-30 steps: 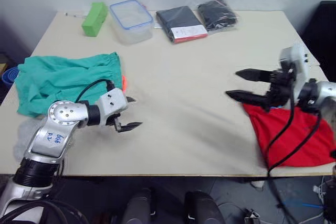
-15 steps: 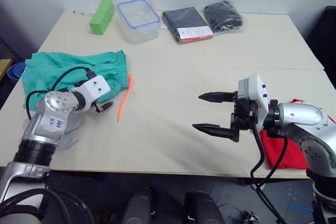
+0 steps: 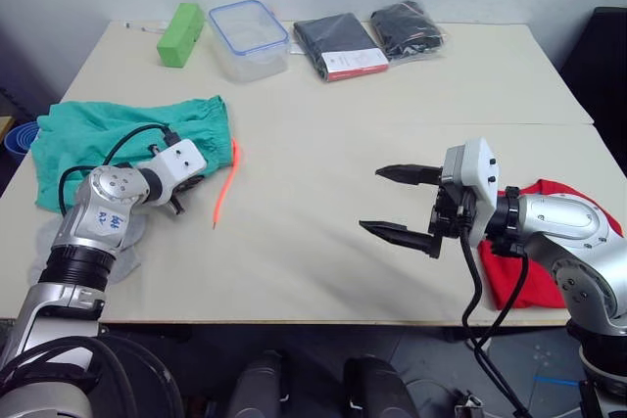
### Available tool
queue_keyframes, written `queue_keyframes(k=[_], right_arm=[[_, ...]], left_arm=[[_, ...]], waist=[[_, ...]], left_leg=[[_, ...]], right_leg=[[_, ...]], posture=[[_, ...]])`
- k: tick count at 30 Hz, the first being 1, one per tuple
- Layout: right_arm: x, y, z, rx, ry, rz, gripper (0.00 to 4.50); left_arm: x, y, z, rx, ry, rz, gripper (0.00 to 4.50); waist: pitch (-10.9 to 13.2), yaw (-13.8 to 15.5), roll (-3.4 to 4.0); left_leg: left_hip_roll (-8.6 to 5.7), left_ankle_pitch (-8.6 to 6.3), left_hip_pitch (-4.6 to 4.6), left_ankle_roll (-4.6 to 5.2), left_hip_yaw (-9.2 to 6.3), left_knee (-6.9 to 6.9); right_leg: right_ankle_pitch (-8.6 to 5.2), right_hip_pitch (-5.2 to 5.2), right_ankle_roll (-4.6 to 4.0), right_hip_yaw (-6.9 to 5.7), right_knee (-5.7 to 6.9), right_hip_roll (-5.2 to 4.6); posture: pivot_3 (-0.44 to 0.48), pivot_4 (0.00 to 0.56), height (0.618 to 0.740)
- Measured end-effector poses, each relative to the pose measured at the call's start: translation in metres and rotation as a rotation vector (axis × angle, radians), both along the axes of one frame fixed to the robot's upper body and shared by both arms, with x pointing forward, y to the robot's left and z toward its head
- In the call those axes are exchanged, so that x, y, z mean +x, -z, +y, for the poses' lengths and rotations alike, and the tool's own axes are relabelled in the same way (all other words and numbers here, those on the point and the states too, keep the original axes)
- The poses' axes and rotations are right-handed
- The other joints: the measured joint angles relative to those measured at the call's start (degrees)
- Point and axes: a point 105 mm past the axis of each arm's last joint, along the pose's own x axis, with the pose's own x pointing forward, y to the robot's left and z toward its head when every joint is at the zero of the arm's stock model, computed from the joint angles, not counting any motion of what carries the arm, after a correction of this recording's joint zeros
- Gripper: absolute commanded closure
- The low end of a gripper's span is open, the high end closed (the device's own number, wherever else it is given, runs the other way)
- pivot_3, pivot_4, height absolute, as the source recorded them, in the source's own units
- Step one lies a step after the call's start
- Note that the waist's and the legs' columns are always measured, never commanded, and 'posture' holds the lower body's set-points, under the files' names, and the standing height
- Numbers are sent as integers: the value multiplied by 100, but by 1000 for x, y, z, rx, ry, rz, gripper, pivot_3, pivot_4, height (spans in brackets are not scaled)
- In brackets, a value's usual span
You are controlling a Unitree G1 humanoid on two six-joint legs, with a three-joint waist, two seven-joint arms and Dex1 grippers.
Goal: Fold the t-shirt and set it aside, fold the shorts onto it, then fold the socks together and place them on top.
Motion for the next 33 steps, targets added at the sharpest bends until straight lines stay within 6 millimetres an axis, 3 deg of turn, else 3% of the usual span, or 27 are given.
queue_keyframes(k=[4, 9, 16, 19, 21, 24, 33], right_arm=[[-1, 6, -2, -15, 7, 12, 0], [-7, 12, -7, -43, 12, 34, 0], [-15, 13, -17, -97, -1, 52, 0], [-16, 14, -21, -153, 5, 13, 0], [-15, 17, -27, -208, 26, -23, 0], [-13, 23, -32, -294, 43, -96, 0], [-14, 50, -24, -469, -60, -247, 0]], left_arm=[[-22, -21, -72, -67, 289, 14, 4477], [-45, -30, -110, -99, 435, 68, 4477], [-106, -54, -193, -294, 852, 227, 4477], [-121, -51, -218, -305, 952, 271, 4477], [-120, -45, -223, -320, 940, 307, 4477], [-117, -38, -215, -332, 895, 383, 3865], [-134, -33, -169, -360, 850, 543, 1005]], waist=[[2, 57, -6], [3, 4, -7], [3, 6, -7], [3, 6, -7], [3, -12, -7], [3, -47, -6], [3, 0, -6]], left_leg=[[1, -14, -17, 9, -6, 46], [4, -15, -16, 12, -3, 51], [3, -15, -15, 12, -13, 59], [2, -14, -7, 12, -11, 59], [5, -13, -4, 10, -11, 59], [10, -10, 2, 5, -5, 54], [6, -8, 2, 1, -17, 62]], right_leg=[[0, 14, 0, 0, -2, 4], [0, 15, 1, 1, -7, 8], [0, 27, 1, 0, -18, 8], [0, 29, 2, 1, -23, 9], [0, 28, 1, 2, -23, 13], [-2, 25, -1, 6, -18, 17], [-5, 34, -5, 3, -20, 12]], posture=[[0, 150, 740], [0, 150, 740], [0, 150, 740], [0, 150, 740], [0, 150, 740], [0, 150, 740], [0, 150, 740]])
